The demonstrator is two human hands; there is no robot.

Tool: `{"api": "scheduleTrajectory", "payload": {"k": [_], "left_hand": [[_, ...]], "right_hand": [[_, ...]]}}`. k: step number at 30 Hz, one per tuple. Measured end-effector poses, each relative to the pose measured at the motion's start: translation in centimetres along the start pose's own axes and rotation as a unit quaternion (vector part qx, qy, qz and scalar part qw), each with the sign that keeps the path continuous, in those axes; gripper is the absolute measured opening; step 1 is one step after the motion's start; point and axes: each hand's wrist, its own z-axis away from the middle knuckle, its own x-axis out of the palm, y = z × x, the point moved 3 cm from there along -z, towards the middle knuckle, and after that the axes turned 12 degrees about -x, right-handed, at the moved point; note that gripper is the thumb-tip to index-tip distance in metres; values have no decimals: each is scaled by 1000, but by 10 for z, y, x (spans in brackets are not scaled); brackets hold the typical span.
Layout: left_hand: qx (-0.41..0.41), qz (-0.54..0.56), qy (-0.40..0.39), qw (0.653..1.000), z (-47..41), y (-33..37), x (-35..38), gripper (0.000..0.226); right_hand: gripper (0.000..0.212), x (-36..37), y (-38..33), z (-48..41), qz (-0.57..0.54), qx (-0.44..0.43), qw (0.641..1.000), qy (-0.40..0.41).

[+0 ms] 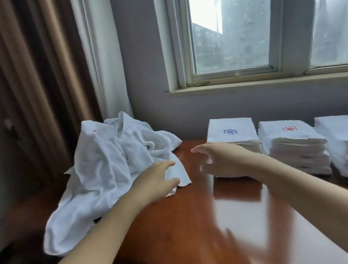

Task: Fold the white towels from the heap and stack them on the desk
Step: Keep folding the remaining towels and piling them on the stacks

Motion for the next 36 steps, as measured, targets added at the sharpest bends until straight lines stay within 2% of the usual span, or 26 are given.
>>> {"api": "scheduleTrajectory", "payload": {"k": [9, 15, 17, 24, 27, 30, 33, 34, 36], "left_hand": [[-123, 0, 52, 991, 9, -132, -46, 60], [-195, 32, 74, 978, -9, -192, -70, 61], [-211, 35, 75, 974, -19, -207, -73, 69], [-207, 121, 91, 966, -66, -232, -73, 81], [-203, 128, 103, 965, -82, -238, -65, 84], [-192, 182, 109, 958, -91, -239, -54, 82], [-183, 233, 120, 948, -92, -234, -51, 77], [-174, 274, 129, 937, -91, -231, -53, 72], [-163, 385, 159, 894, -87, -221, -64, 64]], "right_hand": [[59, 39, -87, -99, -32, -89, 995, -12], [59, 62, -120, -172, -52, -110, 993, -12], [60, 70, -125, -197, -55, -115, 992, -2], [57, 94, -128, -280, -167, -92, 980, 50], [70, 102, -124, -302, -254, -64, 962, 80], [78, 110, -121, -310, -297, -31, 951, 80], [53, 110, -122, -309, -306, -44, 945, 106], [43, 108, -124, -305, -339, -53, 933, 108], [29, 100, -132, -292, -427, -77, 897, 85]]}}
